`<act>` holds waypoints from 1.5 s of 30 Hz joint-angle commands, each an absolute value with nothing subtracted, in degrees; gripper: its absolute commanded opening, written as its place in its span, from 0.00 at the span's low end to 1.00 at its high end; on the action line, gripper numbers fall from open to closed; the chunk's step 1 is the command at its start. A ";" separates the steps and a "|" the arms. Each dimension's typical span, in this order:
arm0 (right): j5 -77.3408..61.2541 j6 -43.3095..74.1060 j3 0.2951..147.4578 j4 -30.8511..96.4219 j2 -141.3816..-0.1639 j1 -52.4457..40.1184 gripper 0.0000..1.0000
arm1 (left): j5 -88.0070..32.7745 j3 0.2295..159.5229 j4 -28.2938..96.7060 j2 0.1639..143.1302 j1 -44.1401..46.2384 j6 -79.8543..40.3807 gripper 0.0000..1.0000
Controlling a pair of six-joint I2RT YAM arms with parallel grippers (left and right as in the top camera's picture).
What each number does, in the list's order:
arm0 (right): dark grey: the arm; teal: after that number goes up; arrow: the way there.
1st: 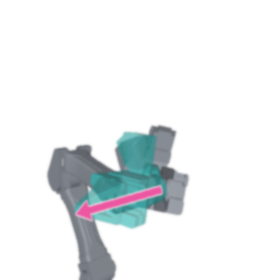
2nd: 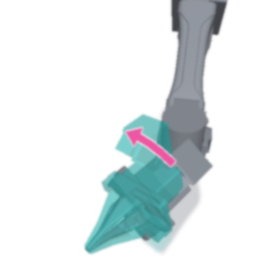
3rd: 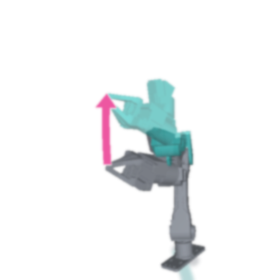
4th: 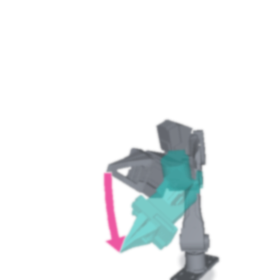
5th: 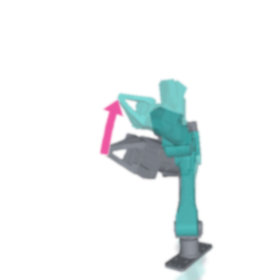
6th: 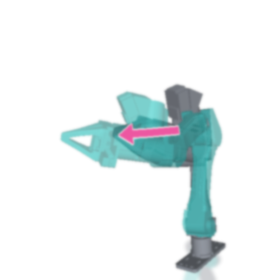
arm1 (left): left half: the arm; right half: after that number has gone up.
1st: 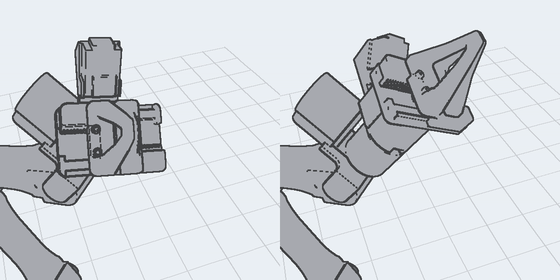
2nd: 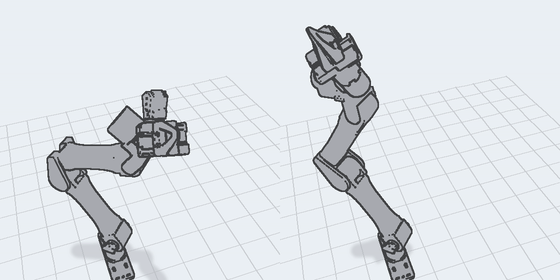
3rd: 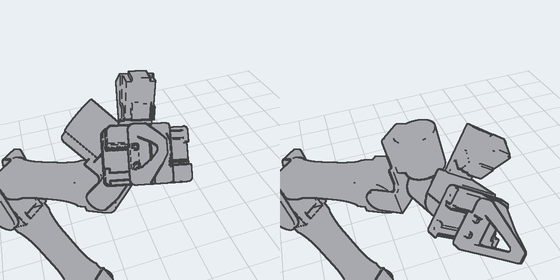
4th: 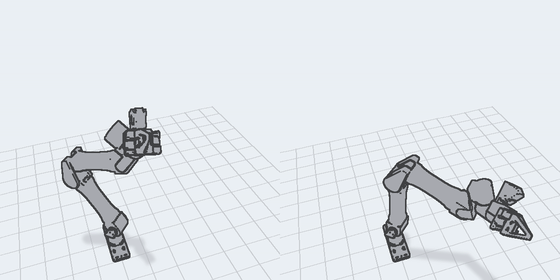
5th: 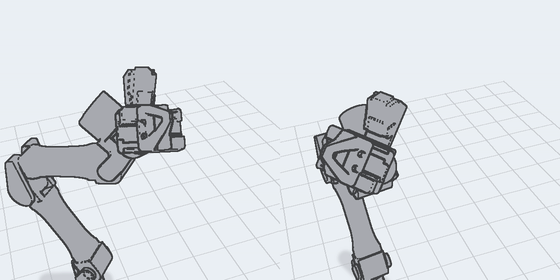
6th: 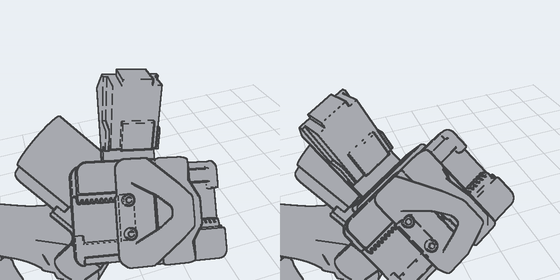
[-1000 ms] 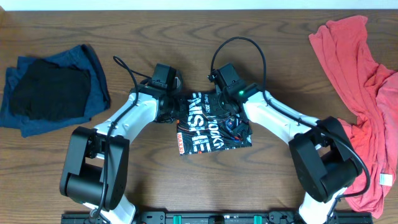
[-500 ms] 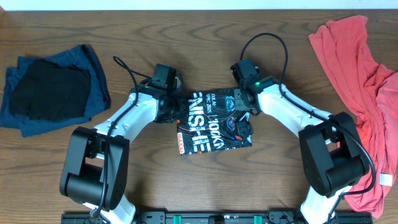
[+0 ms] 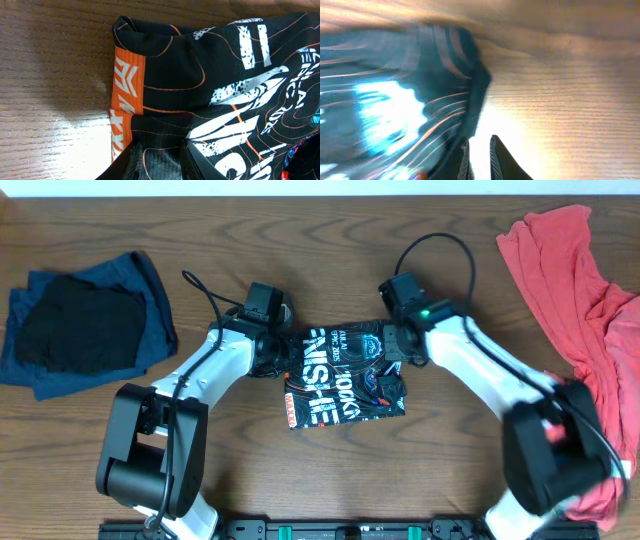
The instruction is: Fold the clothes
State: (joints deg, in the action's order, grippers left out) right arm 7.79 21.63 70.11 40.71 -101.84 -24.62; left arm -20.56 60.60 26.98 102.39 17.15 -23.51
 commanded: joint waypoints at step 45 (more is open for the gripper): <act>-18.04 14.48 67.66 43.46 -101.82 -31.03 0.16 | -19.81 60.05 27.59 102.89 17.23 -22.48 0.28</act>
State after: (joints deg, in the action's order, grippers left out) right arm -5.15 19.40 67.75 45.30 -102.04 -30.61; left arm -20.56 60.60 27.05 102.39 17.15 -23.51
